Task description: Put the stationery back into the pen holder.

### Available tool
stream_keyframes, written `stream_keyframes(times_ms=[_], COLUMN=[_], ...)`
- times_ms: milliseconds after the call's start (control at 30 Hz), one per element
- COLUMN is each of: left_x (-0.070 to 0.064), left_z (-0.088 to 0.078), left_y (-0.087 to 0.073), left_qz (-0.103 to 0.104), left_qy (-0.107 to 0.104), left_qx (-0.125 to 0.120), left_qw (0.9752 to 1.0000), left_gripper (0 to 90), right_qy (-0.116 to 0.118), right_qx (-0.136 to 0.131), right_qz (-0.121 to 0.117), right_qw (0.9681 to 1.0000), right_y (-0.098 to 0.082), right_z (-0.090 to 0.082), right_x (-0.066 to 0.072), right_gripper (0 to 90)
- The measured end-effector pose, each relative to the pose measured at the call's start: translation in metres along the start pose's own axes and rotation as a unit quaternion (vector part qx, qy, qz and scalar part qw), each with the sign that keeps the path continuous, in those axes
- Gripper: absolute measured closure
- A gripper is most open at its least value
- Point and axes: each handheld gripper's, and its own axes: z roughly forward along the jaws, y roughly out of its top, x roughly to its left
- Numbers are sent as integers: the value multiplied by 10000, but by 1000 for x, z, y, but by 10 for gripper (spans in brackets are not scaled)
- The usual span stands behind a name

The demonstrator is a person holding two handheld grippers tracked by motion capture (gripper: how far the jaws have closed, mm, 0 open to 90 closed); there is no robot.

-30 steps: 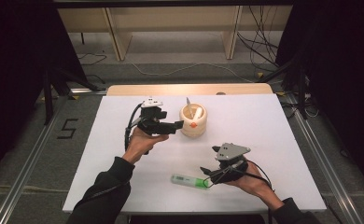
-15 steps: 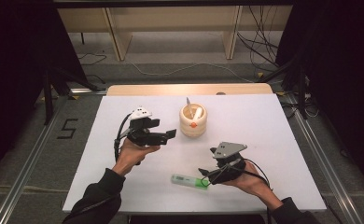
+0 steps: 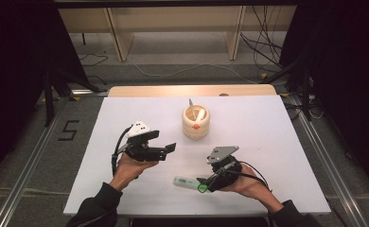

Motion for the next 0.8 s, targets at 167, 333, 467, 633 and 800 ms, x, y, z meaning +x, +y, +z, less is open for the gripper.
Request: stream_keyframes(times_ms=[167, 333, 467, 633, 800], left_x=[-2, -7, -12, -16, -17], left_z=[-3, -8, -13, -17, -20], left_y=[-7, -10, -13, -18, -19], left_qz=[22, 92, 230, 214, 230], left_qy=[24, 7, 4, -37, -60], left_qx=[5, -105, -135, -198, -187], left_qw=[10000, 9999, 9996, 9996, 9995], left_gripper=[164, 164, 163, 163, 161], right_qy=[120, 226, 290, 389, 447], right_qx=[221, 513, 645, 813, 1038], right_qz=[-85, -146, -204, -291, -302], right_qw=[9996, 9983, 9973, 9955, 9931], right_y=[1, 3, 6, 9, 11], right_z=[5, 11, 16, 22, 28], right_x=[2, 6, 9, 10, 10], right_gripper=[215, 227, 242, 268, 298])
